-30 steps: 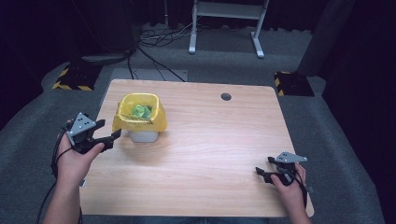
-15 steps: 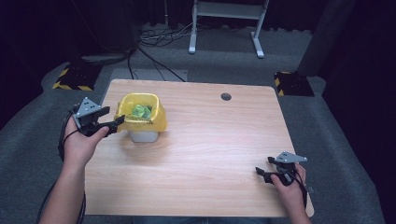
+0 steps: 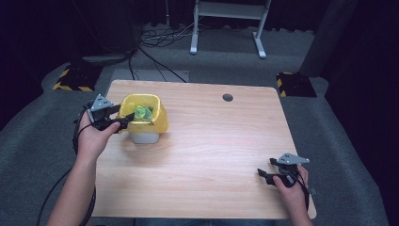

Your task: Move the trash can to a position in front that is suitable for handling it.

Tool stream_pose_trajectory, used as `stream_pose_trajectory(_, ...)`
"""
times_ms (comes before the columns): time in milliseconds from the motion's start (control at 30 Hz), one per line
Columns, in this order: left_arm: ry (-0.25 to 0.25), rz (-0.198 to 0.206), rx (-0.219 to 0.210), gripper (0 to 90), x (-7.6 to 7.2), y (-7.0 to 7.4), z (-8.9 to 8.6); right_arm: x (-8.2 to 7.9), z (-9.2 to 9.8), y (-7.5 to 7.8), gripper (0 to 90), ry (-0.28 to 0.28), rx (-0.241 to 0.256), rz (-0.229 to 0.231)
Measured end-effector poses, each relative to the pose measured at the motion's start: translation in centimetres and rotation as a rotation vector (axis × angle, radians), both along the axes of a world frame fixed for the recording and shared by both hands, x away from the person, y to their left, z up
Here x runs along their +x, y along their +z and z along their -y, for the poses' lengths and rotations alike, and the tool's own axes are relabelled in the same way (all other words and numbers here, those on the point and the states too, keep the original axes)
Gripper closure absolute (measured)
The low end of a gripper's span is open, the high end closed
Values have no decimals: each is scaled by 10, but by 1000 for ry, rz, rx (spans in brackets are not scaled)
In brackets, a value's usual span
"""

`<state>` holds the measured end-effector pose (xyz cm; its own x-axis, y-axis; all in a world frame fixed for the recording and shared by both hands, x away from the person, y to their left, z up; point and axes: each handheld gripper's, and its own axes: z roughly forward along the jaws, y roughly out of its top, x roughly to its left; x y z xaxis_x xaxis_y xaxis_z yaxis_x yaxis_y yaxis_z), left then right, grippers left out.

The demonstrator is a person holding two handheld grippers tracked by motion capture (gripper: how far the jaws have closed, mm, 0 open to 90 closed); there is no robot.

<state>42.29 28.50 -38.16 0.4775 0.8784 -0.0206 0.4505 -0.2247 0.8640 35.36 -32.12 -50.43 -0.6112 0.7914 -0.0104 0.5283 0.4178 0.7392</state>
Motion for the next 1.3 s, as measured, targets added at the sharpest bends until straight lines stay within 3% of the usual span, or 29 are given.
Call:
stream_pose_trajectory(267, -2, -13, 9, 338, -1, 1, 5, 0, 0, 0, 251, 0, 0, 0)
stream_pose_trajectory(500, -35, -18, 0, 337, -11, 1, 23, 0, 0, 0, 251, 0, -1, 2)
stream_pose_trajectory(967, -110, -16, 11, 330, -31, 0, 67, 0, 0, 0, 252, -1, -2, 1)
stream_pose_trajectory(1100, -116, -14, 36, 329, -37, 1, 85, 0, 0, 0, 252, -1, -2, 1)
stream_pose_trajectory(1300, -146, -18, 41, 303, -47, 1, 111, -1, 0, 0, 259, 2, -1, 2)
